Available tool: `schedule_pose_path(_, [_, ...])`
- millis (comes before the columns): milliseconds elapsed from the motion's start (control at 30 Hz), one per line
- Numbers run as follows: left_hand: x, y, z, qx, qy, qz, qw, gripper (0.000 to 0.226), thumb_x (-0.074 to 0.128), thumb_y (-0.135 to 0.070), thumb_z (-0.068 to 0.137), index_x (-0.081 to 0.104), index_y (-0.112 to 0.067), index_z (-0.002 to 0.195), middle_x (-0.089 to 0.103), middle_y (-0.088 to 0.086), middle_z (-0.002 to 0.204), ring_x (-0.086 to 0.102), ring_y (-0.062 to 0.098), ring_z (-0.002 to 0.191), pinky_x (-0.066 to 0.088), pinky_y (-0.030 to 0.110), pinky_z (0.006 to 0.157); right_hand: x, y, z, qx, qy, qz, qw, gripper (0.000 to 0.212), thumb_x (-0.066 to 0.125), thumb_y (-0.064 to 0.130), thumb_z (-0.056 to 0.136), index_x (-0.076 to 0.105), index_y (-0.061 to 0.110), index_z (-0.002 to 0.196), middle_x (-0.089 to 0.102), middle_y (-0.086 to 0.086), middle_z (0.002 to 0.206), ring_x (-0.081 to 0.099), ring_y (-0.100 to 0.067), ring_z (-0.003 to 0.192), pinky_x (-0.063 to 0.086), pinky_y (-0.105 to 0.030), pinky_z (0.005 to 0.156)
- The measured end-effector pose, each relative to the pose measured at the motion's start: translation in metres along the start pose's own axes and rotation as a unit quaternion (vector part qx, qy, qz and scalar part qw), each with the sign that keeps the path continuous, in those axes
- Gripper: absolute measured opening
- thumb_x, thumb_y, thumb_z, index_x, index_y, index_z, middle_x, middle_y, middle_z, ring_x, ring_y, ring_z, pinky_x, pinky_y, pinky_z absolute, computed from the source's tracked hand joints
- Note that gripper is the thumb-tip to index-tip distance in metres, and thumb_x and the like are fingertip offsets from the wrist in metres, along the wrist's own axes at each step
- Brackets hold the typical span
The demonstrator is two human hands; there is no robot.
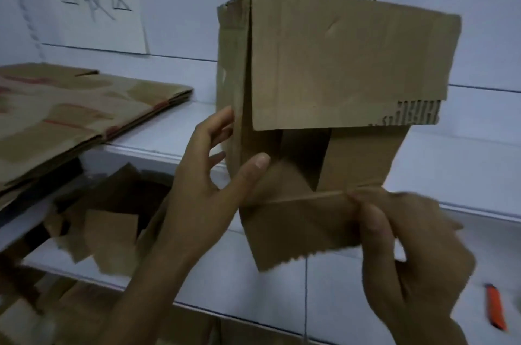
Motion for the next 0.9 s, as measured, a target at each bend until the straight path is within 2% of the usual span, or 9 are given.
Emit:
schedule_pose_path(100, [0.007,0.009,0.006,0.030,-0.012,0.019,0.999,0.081,0.059,-0.054,0.076,0.032,-0.022,0.145,0.040,-0.015,0.142,0.038,0.000,0.131,0.041,0.030,0.105,0.011,0.016,-0.033,0.024,0.079,-0.069,0.994,0.029,0.051,0.027,0.094,0.071,0.014,0.078,0.065,-0.001,0.070,0.060,-0.019,0.059,0.046,-0.029,0.061])
schedule_pose_path(200, [0.015,0.018,0.006,0.060,-0.040,0.023,0.997,0.072,0.055,-0.045,0.085,0.031,-0.015,0.145,0.038,0.001,0.146,0.036,0.015,0.134,0.037,0.040,0.108,0.027,0.028,-0.056,0.127,0.167,-0.046,0.977,0.020,0.052,0.044,0.092,0.065,0.033,0.102,0.066,0.016,0.082,0.061,0.001,0.068,0.052,-0.022,0.058])
schedule_pose_path(333, [0.020,0.026,0.003,0.098,-0.068,0.053,0.991,0.055,0.039,-0.033,0.096,0.025,-0.015,0.146,0.037,0.011,0.148,0.033,0.019,0.135,0.026,0.014,0.107,0.048,0.028,-0.044,0.225,0.231,-0.029,0.946,0.033,0.042,0.055,0.092,0.052,0.043,0.121,0.059,0.024,0.112,0.057,0.006,0.099,0.045,-0.005,0.080])
schedule_pose_path(400, [0.022,0.029,0.001,0.097,-0.067,0.066,0.991,0.055,0.034,-0.033,0.097,0.022,-0.015,0.148,0.036,0.011,0.149,0.030,0.017,0.134,0.028,0.024,0.104,0.073,0.026,-0.033,0.224,0.295,-0.058,0.927,0.042,0.037,0.047,0.097,0.045,0.032,0.136,0.048,0.008,0.139,0.047,0.000,0.118,0.037,-0.006,0.092])
schedule_pose_path(467, [0.022,0.029,-0.001,0.099,-0.064,0.074,0.990,0.054,0.033,-0.034,0.098,0.018,-0.019,0.147,0.036,0.012,0.149,0.032,0.019,0.131,0.036,0.035,0.097,0.093,0.022,-0.025,0.236,0.351,-0.055,0.905,0.050,0.032,0.047,0.099,0.020,0.035,0.146,0.020,0.008,0.156,0.027,-0.001,0.134,0.019,0.000,0.101])
schedule_pose_path(533, [0.019,0.029,-0.001,0.111,-0.062,0.094,0.987,0.053,0.033,-0.035,0.098,0.017,-0.020,0.146,0.039,0.013,0.146,0.034,0.021,0.127,0.042,0.042,0.091,0.094,0.021,-0.010,0.243,0.334,-0.046,0.910,0.059,0.038,0.050,0.096,0.002,0.046,0.143,0.006,0.017,0.158,0.017,0.005,0.137,0.009,-0.001,0.103])
schedule_pose_path(667, [0.019,0.027,0.001,0.151,-0.036,0.140,0.978,0.054,0.034,-0.033,0.097,0.020,-0.016,0.146,0.043,0.015,0.144,0.038,0.022,0.122,0.042,0.044,0.090,0.074,0.018,0.001,0.303,0.209,0.012,0.930,0.061,0.055,0.041,0.090,0.021,0.041,0.141,0.036,0.037,0.130,0.038,0.027,0.107,0.029,0.010,0.082])
schedule_pose_path(767, [0.022,0.024,0.002,0.165,-0.024,0.144,0.975,0.052,0.032,-0.036,0.098,0.024,-0.013,0.144,0.048,0.014,0.140,0.044,0.025,0.121,0.037,0.040,0.093,0.071,0.021,-0.007,0.330,0.170,0.044,0.927,0.069,0.058,0.045,0.086,0.021,0.039,0.143,0.039,0.037,0.132,0.039,0.021,0.117,0.035,0.002,0.088])
schedule_pose_path(900, [0.028,0.019,0.005,0.178,-0.002,0.158,0.971,0.052,0.022,-0.043,0.100,0.034,-0.009,0.139,0.055,0.014,0.133,0.057,0.033,0.114,0.037,0.040,0.093,0.055,0.020,-0.009,0.375,0.108,0.061,0.919,0.067,0.056,0.049,0.079,0.014,0.060,0.129,0.031,0.047,0.125,0.036,0.020,0.120,0.034,0.004,0.088])
Point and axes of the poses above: each hand's wrist, its own z-axis towards the middle knuckle, its own x-axis out of the palm, y = z × x, the point moved 7 cm from there along z, towards the middle knuckle
